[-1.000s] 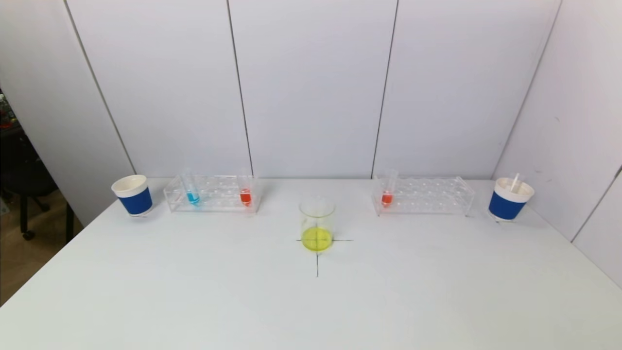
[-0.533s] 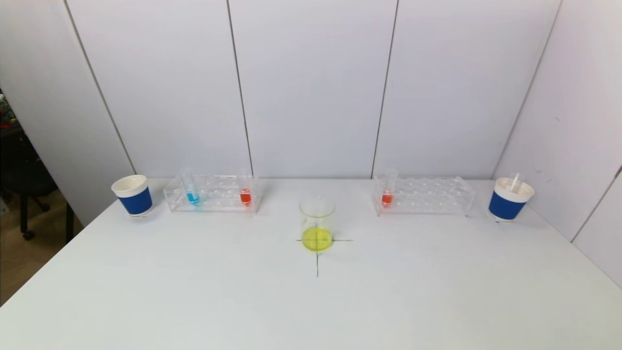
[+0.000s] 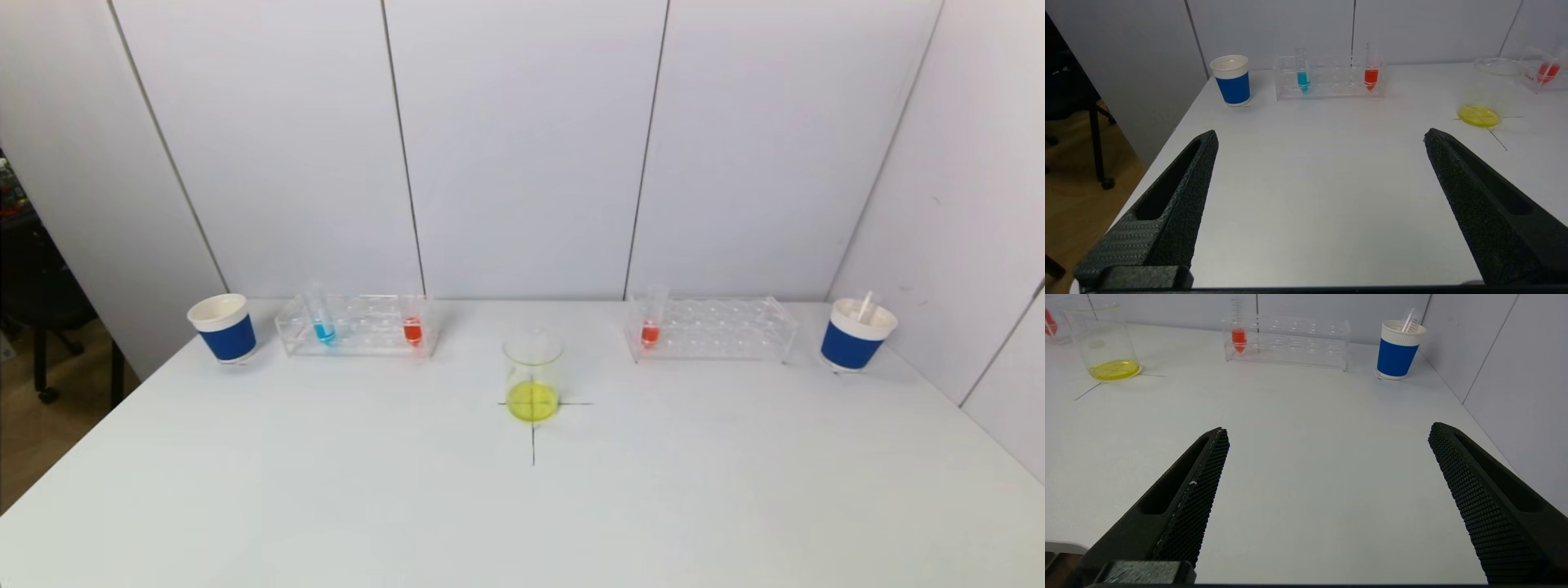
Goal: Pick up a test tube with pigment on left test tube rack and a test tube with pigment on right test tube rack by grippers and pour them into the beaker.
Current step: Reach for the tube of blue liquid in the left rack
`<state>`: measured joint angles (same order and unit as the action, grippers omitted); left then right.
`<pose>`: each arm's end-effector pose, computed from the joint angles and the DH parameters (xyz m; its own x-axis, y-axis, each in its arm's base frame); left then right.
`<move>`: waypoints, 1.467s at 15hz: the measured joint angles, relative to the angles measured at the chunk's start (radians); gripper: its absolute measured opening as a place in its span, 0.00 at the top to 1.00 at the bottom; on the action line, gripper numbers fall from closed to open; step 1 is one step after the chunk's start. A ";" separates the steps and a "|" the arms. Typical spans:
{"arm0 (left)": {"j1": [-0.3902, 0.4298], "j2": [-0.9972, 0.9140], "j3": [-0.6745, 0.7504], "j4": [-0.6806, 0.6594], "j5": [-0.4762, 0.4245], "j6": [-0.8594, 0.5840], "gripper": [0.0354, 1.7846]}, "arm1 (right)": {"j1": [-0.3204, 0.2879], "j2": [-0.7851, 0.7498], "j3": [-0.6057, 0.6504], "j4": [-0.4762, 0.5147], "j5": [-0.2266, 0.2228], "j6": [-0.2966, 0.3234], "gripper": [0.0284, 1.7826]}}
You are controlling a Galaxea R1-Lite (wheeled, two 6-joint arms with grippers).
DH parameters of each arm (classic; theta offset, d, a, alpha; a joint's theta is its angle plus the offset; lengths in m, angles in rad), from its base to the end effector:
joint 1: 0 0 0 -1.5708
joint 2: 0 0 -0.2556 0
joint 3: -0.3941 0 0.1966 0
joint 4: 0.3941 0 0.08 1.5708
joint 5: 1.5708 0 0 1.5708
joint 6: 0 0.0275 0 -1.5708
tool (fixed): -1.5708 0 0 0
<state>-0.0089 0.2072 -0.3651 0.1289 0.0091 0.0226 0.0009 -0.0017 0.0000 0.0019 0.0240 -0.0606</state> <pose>0.0247 0.0000 0.1588 0.9996 0.0002 0.0290 -0.0009 0.9998 0.0223 0.0333 0.0007 0.0753 0.9997 0.0249 -0.0002 -0.0249 0.9979 -0.0606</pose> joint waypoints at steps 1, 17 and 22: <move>-0.003 0.058 -0.040 -0.014 0.000 0.001 0.01 | 0.001 0.000 0.000 0.000 0.000 0.000 0.01; 0.014 1.126 -0.194 -0.904 -0.069 0.000 0.01 | 0.001 0.000 0.000 0.000 0.000 0.000 0.01; 0.096 1.393 -0.213 -1.101 -0.239 0.000 0.01 | 0.000 0.000 0.000 0.000 0.000 0.000 0.01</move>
<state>0.0870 1.6000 -0.5783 -0.9717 -0.2302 0.0230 0.0013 -0.0013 0.0000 0.0017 0.0240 -0.0606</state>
